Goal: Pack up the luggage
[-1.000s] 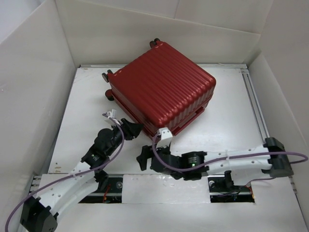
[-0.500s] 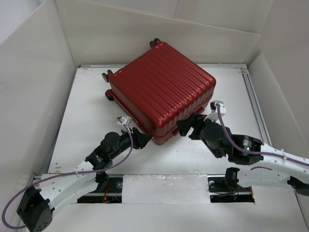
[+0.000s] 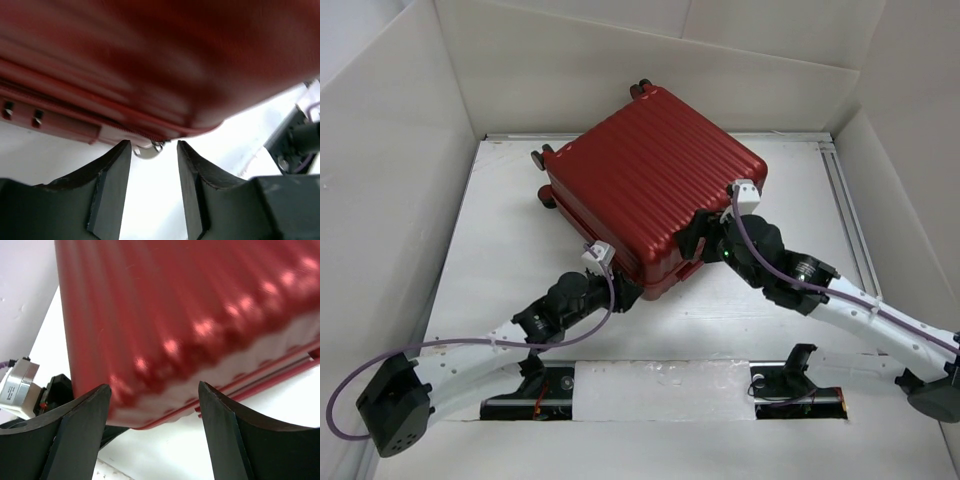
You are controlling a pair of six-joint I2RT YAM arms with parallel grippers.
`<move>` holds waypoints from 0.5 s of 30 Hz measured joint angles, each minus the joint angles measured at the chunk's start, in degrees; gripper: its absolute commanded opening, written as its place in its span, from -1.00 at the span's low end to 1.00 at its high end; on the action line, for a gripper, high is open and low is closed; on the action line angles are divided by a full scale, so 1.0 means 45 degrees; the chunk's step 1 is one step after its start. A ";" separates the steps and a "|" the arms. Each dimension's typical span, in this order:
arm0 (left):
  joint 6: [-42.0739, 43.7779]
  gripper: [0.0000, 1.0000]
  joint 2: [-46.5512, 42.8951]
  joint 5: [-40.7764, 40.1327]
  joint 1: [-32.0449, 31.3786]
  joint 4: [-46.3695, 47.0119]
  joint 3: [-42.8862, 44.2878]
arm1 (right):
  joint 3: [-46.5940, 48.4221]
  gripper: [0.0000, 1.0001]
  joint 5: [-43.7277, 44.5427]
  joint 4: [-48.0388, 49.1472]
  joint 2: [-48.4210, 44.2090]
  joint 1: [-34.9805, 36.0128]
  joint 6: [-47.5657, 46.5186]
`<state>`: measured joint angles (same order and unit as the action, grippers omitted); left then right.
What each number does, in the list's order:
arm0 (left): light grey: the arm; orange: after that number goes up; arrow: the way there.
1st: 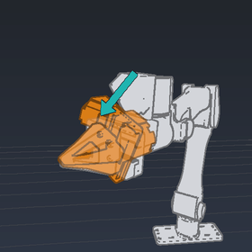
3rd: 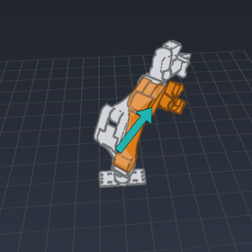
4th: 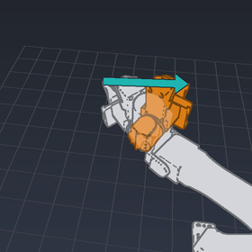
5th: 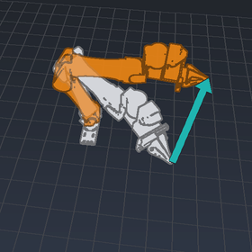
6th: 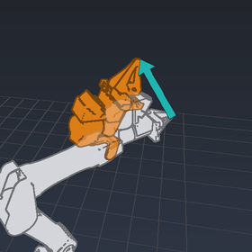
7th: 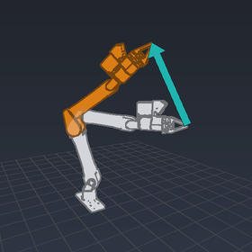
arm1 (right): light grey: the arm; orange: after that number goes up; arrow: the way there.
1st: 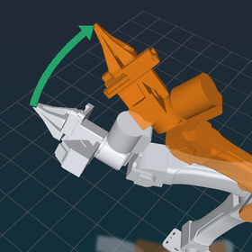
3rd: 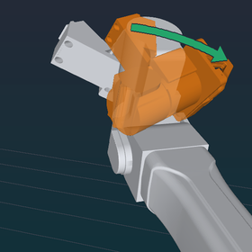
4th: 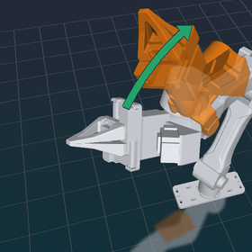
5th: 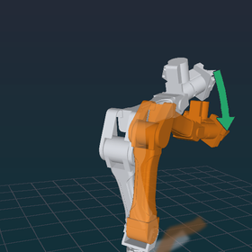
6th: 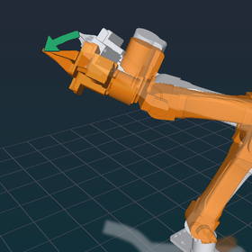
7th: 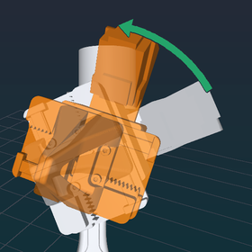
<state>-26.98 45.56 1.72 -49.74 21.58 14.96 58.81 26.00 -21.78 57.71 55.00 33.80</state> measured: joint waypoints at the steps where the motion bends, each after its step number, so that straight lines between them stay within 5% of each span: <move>1: 0.0044 -0.28 0.0126 -0.0175 -0.0010 0.0000 0.0102 | 0.0000 0.54 -0.0248 0.0151 0.0131 -0.0097 -0.0112; 5: 0.0291 -0.35 0.0515 -0.0510 -0.0034 -0.0015 0.0355 | 0.0000 0.52 -0.1020 0.0685 0.0471 -0.0209 -0.0393; 11: 0.0418 -0.74 0.1001 -0.0379 -0.0204 0.0209 0.0602 | 0.0408 0.41 -0.1593 0.0879 0.1229 -0.0272 -0.0869; 13: 0.0481 -1.00 0.1117 -0.0369 -0.0223 0.0316 0.0631 | 0.0831 0.18 -0.1734 0.0884 0.1627 -0.0282 -0.1107; 15: 0.0529 -1.00 0.1190 -0.0447 -0.0238 0.0301 0.0641 | 0.1501 0.14 -0.1889 0.0937 0.2234 -0.0291 -0.1365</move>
<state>-24.60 50.92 -0.30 -50.81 22.94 17.85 65.56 17.50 -17.56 67.77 53.69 27.66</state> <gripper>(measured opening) 0.029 0.589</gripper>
